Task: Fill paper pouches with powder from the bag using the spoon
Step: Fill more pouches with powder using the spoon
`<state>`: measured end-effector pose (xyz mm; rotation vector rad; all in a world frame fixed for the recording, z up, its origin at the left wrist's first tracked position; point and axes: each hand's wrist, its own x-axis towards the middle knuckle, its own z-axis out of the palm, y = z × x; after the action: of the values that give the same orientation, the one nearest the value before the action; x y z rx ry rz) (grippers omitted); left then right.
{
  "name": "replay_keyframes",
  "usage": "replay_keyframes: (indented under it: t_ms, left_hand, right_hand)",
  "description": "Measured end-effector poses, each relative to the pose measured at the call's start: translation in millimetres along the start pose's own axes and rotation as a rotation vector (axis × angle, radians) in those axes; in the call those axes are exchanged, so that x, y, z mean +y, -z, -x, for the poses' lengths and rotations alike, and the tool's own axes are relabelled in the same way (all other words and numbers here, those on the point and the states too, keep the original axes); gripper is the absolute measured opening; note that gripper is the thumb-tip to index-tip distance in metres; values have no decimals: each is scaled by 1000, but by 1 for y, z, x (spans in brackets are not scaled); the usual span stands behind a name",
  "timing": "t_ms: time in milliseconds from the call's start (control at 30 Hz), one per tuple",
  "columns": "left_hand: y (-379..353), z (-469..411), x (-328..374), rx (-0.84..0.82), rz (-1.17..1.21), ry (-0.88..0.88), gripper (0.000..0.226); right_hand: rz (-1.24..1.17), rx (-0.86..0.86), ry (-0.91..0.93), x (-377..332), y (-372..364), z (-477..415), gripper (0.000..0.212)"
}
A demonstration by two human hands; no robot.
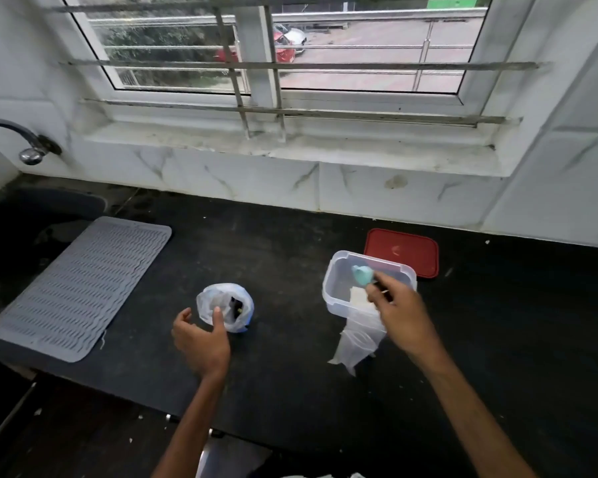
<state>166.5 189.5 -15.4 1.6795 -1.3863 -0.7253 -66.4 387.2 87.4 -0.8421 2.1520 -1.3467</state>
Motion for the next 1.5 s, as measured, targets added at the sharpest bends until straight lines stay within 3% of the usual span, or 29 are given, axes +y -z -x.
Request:
replay_keyframes:
  t_ms: [100,200,333,467,667,867,1100,1333,1500]
  left_hand:
    - [-2,-33,-10,-83,-137,194,82]
    - [-18,-46,-18,-265,-246,288,86]
    - [-31,-57,-27,-384,-237,276,59]
    - [-17,-67,-31,-534,-50,222,30]
    - [-1,-77,-33,-649,90,109,3]
    - [4,-94,-36,-767,172,287,21]
    - [-4,-105,-28,-761,175,449,25]
    - [-2,-114,-41,-859,270,294,6]
    - [0,-119,-29,-869,242,221,16]
  right_hand:
    - [121,-151,85,-30,-62,2,11]
    - [323,-265,122,-46,-122,-4,15]
    - [701,-386,169,-49,-185,-23,23]
    - [954,-483,100,-54,-223,-28,32]
    - [890,-366,9,-56,-249,-28,28]
    - [802,-314,-125,-63,-263,-32,26]
    - [781,-320,-228,-58,-271,-39,25]
    - [785,-331,-215,-53,-273,-47,24]
    - [742,-343,-221,-52,-266,-56,25]
